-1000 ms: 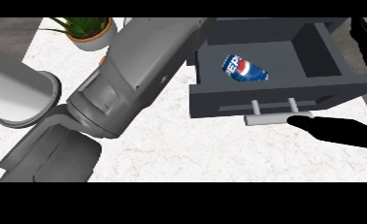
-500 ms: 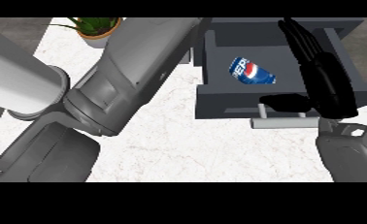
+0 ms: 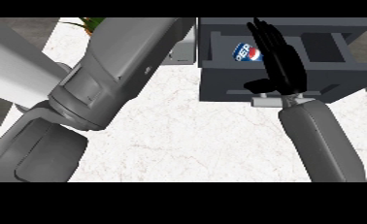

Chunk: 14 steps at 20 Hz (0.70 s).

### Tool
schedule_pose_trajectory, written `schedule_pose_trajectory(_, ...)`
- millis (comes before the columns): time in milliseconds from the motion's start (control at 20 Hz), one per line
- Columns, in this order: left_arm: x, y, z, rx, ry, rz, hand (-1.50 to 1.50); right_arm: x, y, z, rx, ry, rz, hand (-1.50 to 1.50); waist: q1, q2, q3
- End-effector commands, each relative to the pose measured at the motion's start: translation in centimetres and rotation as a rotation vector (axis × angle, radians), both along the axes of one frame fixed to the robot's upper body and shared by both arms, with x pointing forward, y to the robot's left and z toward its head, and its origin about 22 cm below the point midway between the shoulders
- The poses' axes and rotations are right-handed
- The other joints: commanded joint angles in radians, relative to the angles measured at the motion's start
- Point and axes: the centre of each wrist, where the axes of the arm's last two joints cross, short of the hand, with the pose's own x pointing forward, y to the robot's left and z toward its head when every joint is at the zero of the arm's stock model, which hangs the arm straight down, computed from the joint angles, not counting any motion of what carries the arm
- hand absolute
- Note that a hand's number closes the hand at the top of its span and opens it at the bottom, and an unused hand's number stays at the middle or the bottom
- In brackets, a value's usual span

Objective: Pick up the can, place it into the drawer and close the drawer

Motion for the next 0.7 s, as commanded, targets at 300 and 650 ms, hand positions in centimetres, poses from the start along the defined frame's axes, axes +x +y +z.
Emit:
schedule_pose_trajectory(300, 1.1, 4.3, -0.1, 0.005, 0.018, 0.034, -1.50, 5.4, 1.3, -1.0, -0.048, -0.115, -0.119, -1.50, 0.030, -0.006, 0.000)
schedule_pose_trajectory(650, 1.0, 6.2, -0.5, 0.006, 0.035, 0.027, -1.50, 8.1, 2.4, 0.0, -0.060, -0.171, -0.172, -1.50, 0.064, -0.005, -0.001)
